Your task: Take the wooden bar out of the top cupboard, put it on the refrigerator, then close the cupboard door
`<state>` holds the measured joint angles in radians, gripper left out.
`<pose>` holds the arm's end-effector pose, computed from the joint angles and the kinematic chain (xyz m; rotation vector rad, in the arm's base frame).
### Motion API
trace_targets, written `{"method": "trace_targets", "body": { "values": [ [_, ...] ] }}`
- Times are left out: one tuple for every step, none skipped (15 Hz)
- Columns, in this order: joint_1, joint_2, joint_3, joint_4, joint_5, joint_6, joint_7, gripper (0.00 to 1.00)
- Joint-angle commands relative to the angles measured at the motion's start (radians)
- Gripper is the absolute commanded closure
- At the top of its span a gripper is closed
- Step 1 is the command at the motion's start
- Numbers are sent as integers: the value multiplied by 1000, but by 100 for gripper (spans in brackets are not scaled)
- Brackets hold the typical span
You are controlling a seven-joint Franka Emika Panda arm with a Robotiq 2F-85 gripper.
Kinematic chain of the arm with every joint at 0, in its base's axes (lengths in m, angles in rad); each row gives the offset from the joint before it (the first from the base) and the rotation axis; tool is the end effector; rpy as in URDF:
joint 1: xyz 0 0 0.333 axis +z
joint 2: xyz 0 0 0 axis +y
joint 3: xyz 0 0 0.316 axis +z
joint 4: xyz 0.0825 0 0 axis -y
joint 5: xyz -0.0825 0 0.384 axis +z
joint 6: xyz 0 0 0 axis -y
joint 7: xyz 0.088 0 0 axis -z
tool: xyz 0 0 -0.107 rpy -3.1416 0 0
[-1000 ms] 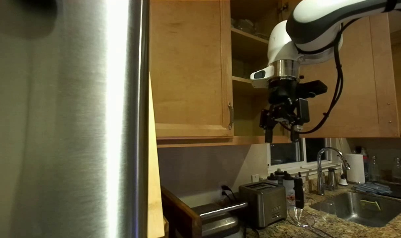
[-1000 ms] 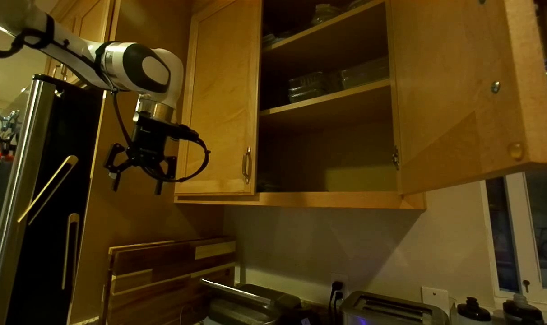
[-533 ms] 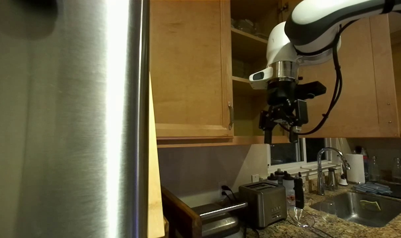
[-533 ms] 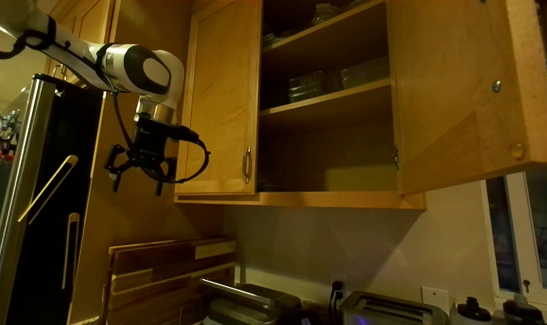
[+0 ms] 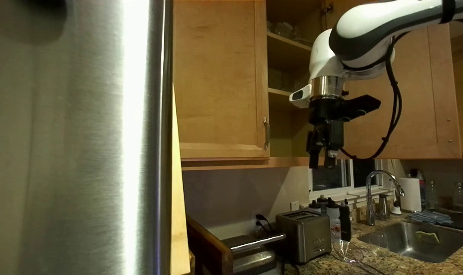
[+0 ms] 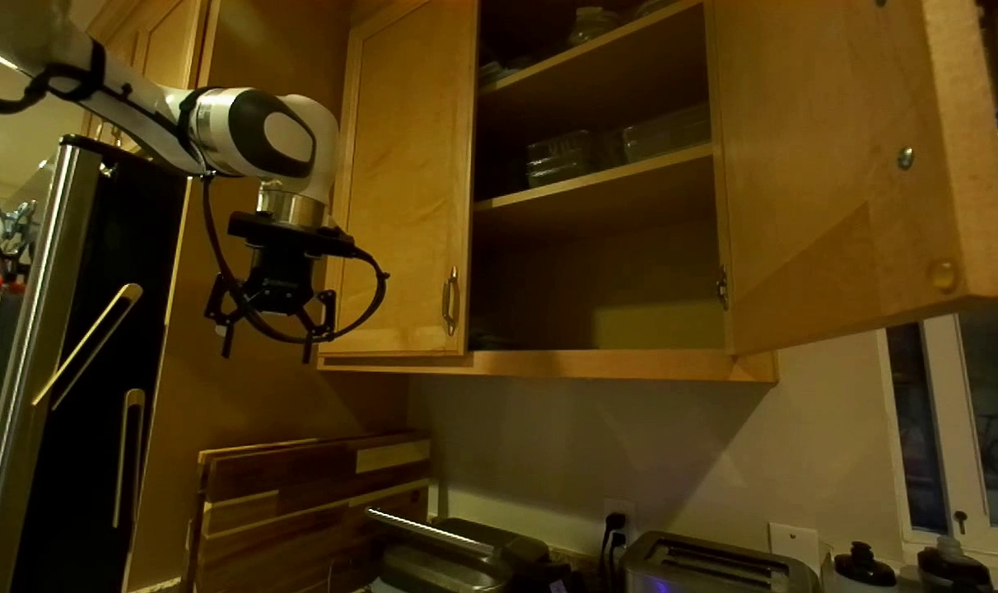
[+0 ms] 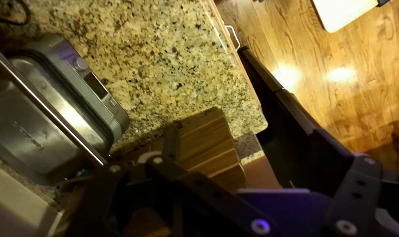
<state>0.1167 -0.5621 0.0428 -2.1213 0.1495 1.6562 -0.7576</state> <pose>0.3747 0.0796 0.6339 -2.7361 -1.3319 -0.1979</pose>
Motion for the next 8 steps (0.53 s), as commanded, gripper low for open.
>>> {"method": "trace_targets", "body": {
  "values": [
    [-20, -80, -10, -89, -64, 47, 151, 0],
    [-24, -93, -14, -103, -74, 56, 192, 0],
    [-22, -114, -30, -126, -53, 71, 227, 0],
    [-20, -129, -42, -143, -36, 86, 260, 0],
    [-17, -144, -53, -168, -17, 107, 292, 0],
    [-18, -160, -59, -189, -10, 129, 327, 0],
    [-24, -177, -60, -214, -8, 154, 364, 0],
    [-31, -193, -58, -237, -14, 180, 401, 0]
  ]
}}
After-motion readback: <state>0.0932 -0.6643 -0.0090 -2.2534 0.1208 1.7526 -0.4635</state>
